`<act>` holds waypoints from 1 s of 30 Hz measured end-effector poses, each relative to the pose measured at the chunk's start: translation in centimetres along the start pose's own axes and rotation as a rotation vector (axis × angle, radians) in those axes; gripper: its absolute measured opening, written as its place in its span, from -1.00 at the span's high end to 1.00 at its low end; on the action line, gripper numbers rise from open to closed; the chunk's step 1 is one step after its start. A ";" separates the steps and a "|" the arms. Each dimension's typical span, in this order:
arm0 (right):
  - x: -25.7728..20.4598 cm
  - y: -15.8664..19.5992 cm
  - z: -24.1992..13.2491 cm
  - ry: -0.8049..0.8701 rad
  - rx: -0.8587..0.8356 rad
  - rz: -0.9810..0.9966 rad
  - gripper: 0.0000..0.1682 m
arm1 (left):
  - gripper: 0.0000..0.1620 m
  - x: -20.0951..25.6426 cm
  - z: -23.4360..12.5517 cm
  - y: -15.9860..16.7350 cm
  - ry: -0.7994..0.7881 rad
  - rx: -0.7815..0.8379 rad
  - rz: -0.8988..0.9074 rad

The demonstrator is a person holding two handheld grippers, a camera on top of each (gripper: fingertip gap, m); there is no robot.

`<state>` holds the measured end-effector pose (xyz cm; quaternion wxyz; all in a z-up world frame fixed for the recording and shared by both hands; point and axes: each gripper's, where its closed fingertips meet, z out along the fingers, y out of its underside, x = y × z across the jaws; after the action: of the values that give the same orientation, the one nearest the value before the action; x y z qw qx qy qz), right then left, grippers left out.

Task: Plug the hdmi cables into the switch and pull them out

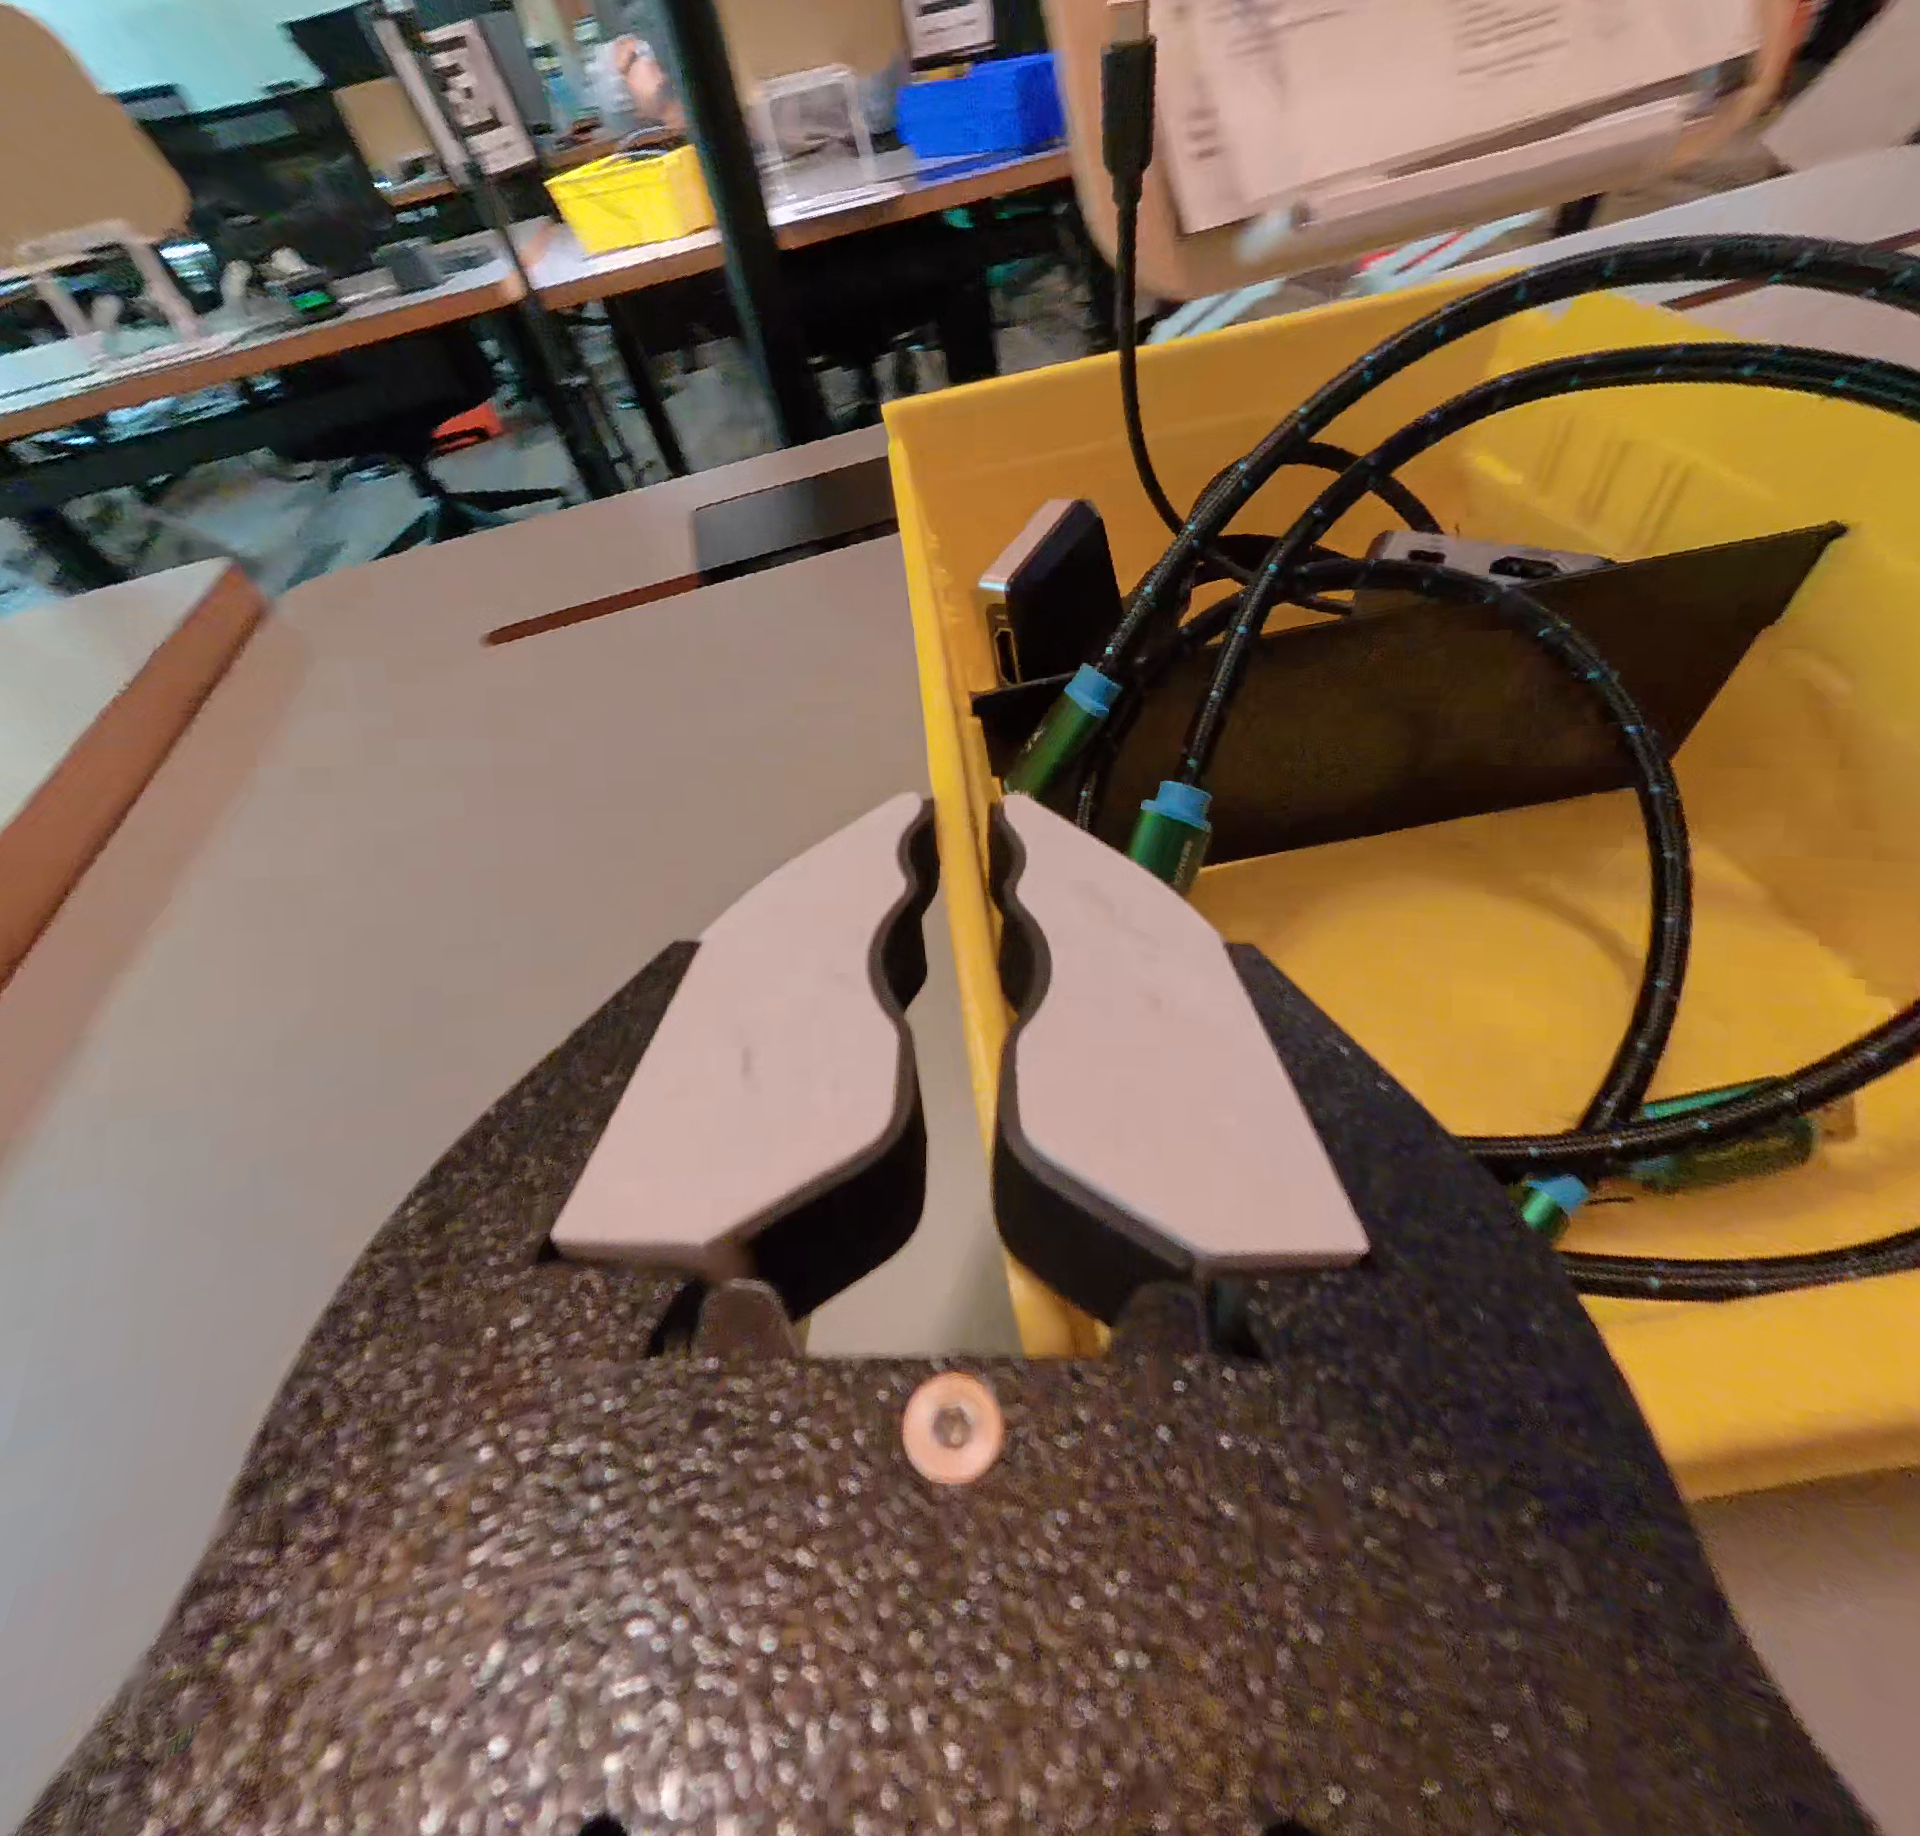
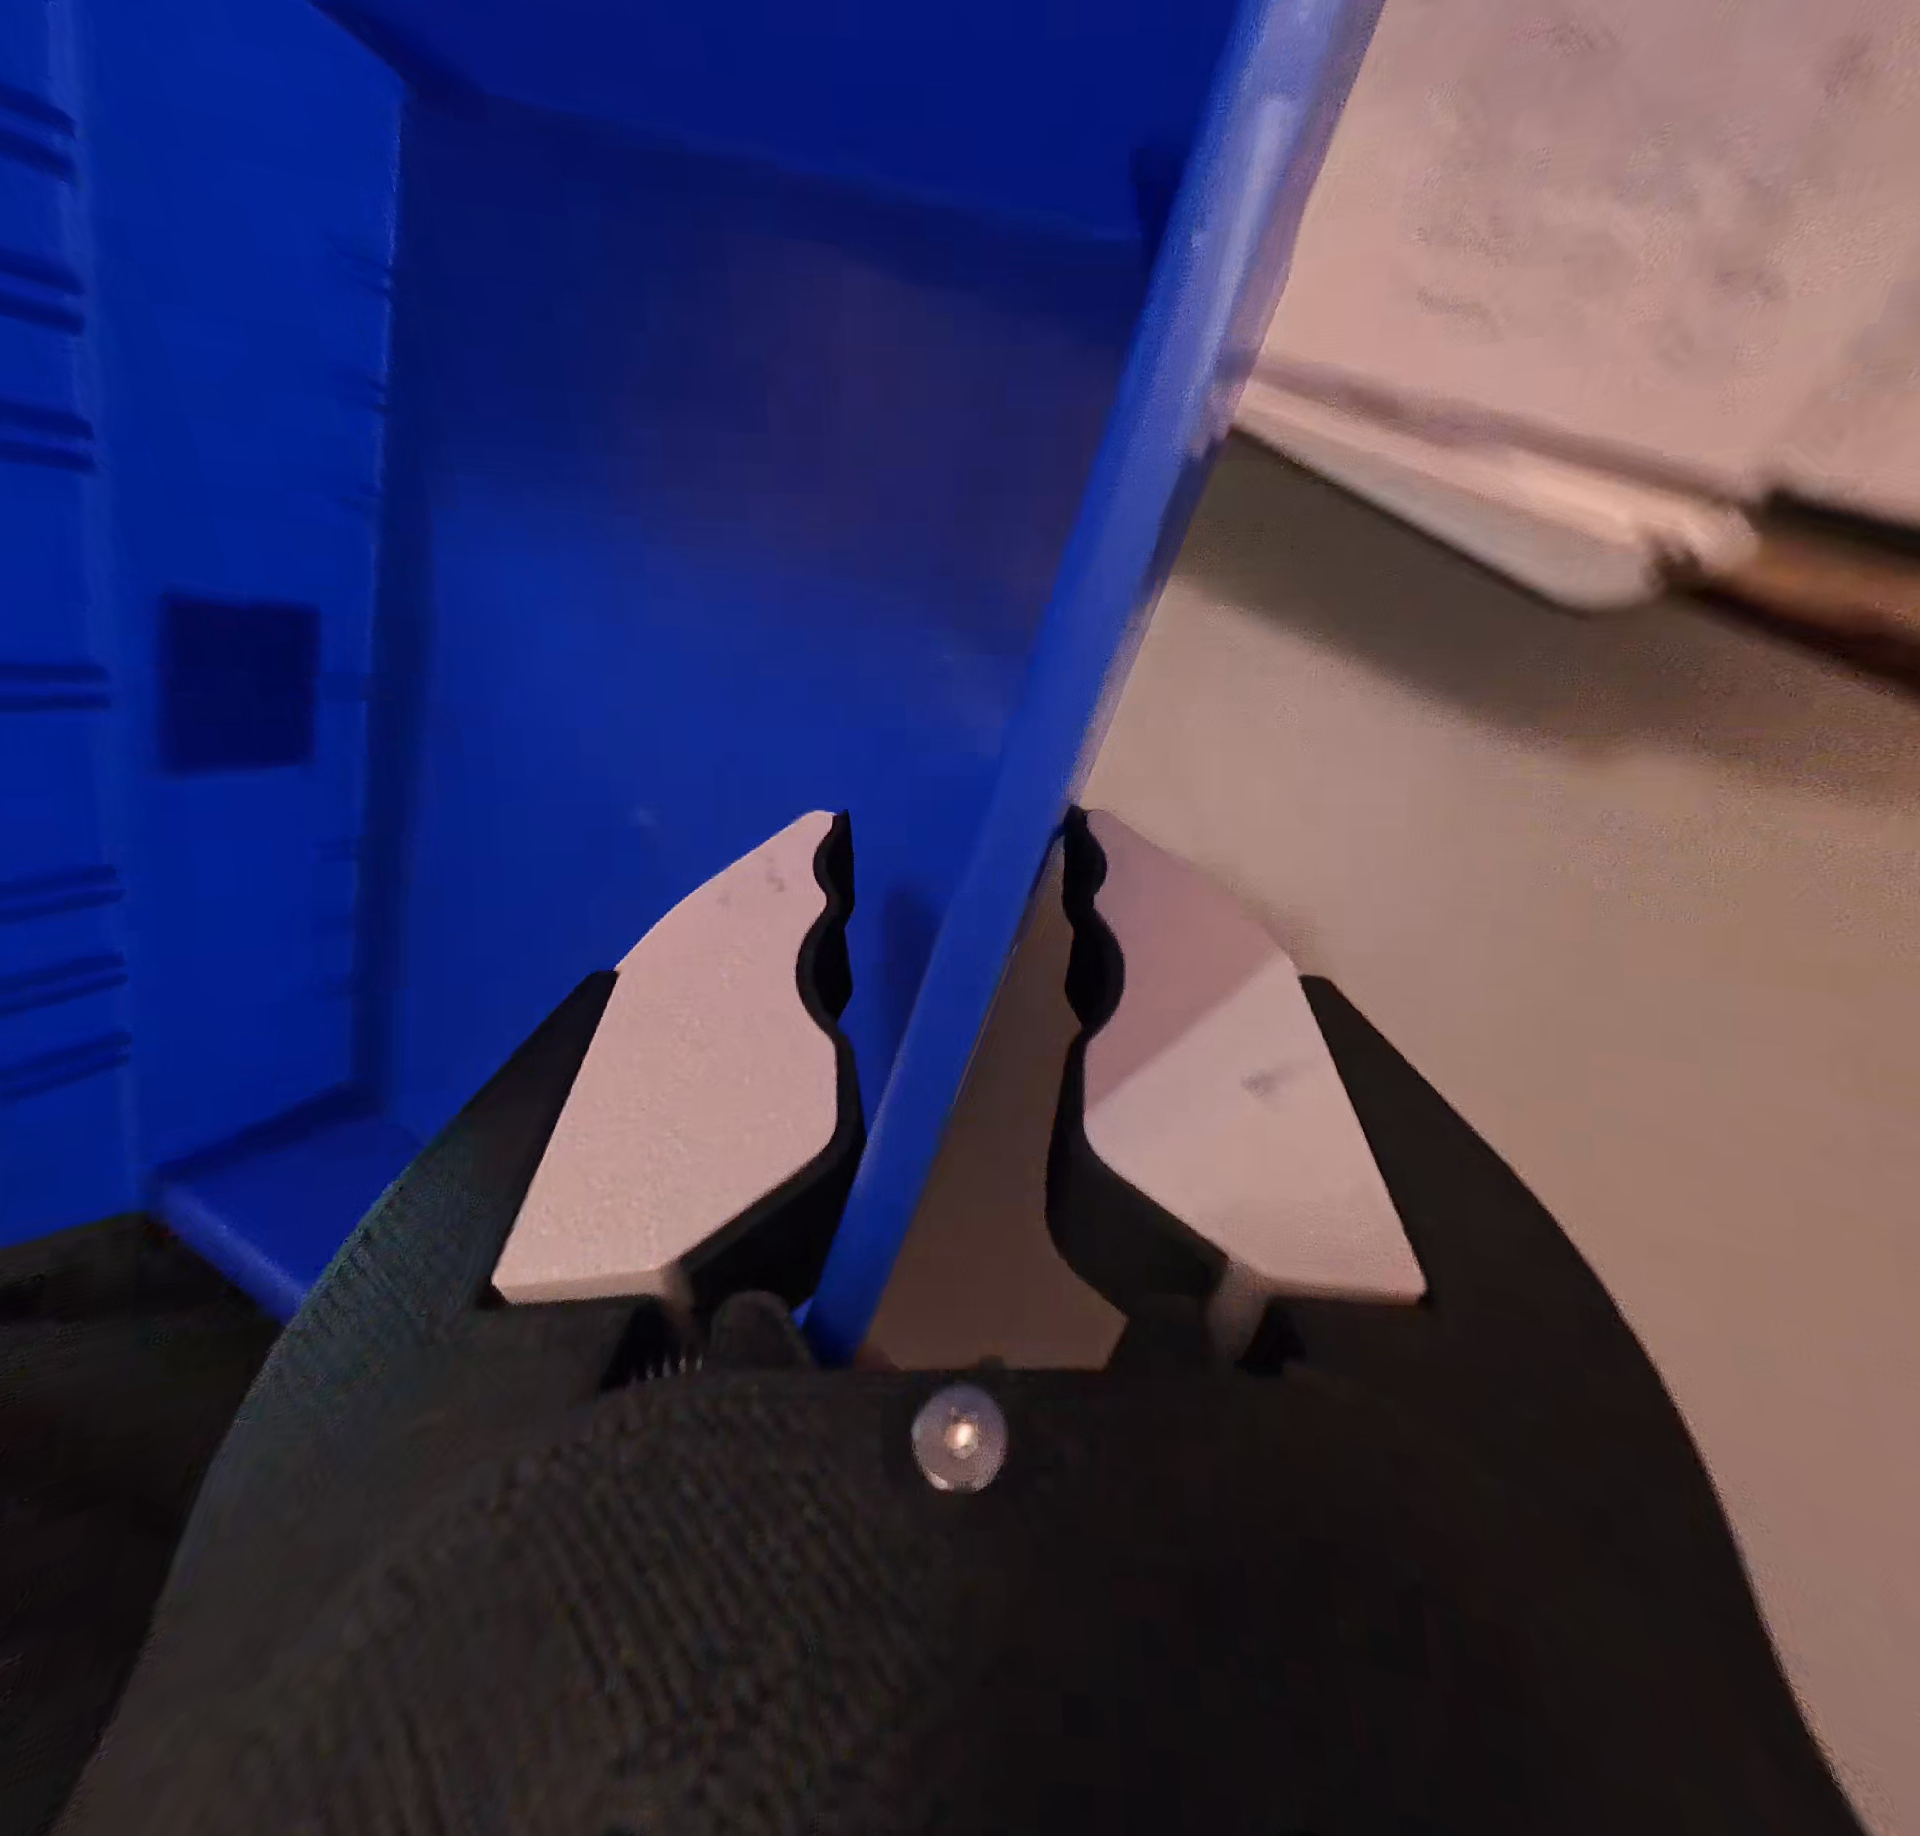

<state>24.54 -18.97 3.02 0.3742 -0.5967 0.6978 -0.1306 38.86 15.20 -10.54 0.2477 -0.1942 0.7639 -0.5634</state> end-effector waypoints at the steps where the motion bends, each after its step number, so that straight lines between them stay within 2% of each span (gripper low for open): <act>1: 2.7 2.7 -0.8 0.033 -0.028 0.022 0.52 | 0.89 -1.1 -0.3 0.3 -0.033 -0.006 -0.011; 7: 18.2 17.1 -4.9 0.280 -0.147 0.225 0.52 | 0.90 -6.8 -2.0 1.5 -0.265 -0.017 -0.098; 9: 21.7 20.2 -5.9 0.336 -0.158 0.277 0.52 | 0.89 -8.1 -2.1 1.6 -0.315 -0.005 -0.113; 11: 23.8 22.2 -6.3 0.317 -0.161 0.344 0.52 | 0.89 -9.1 -1.9 1.7 -0.315 0.002 -0.135; 15: 27.0 23.1 -6.7 0.307 -0.140 0.370 0.54 | 0.90 -10.5 -1.4 1.8 -0.305 -0.010 -0.086; 18: 29.6 24.2 -7.2 0.384 -0.224 0.306 0.55 | 0.90 -11.7 -0.2 1.7 -0.250 -0.005 -0.064; 21: 31.0 22.8 -7.0 0.378 -0.139 0.336 0.55 | 0.90 -13.8 1.5 1.7 -0.171 0.002 -0.056; 23: 31.9 21.8 -7.0 0.399 -0.098 0.274 0.53 | 0.90 -15.2 2.6 1.7 -0.147 -0.004 -0.041; 27: 34.7 21.0 -8.4 0.580 -0.119 0.172 0.33 | 0.90 -17.2 4.1 1.8 -0.163 -0.018 -0.032; 29: 34.9 19.6 -9.9 0.652 -0.070 0.140 0.48 | 0.89 -17.5 4.3 2.0 -0.177 -0.058 -0.028; 30: 34.8 18.6 -11.1 0.703 -0.040 0.106 0.49 | 0.88 -17.4 4.3 2.3 -0.169 -0.107 -0.025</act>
<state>3.10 -49.56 -13.84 0.1056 -0.4854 0.8163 -0.2946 55.33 22.59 -11.02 0.2936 -0.2634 0.7667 -0.5066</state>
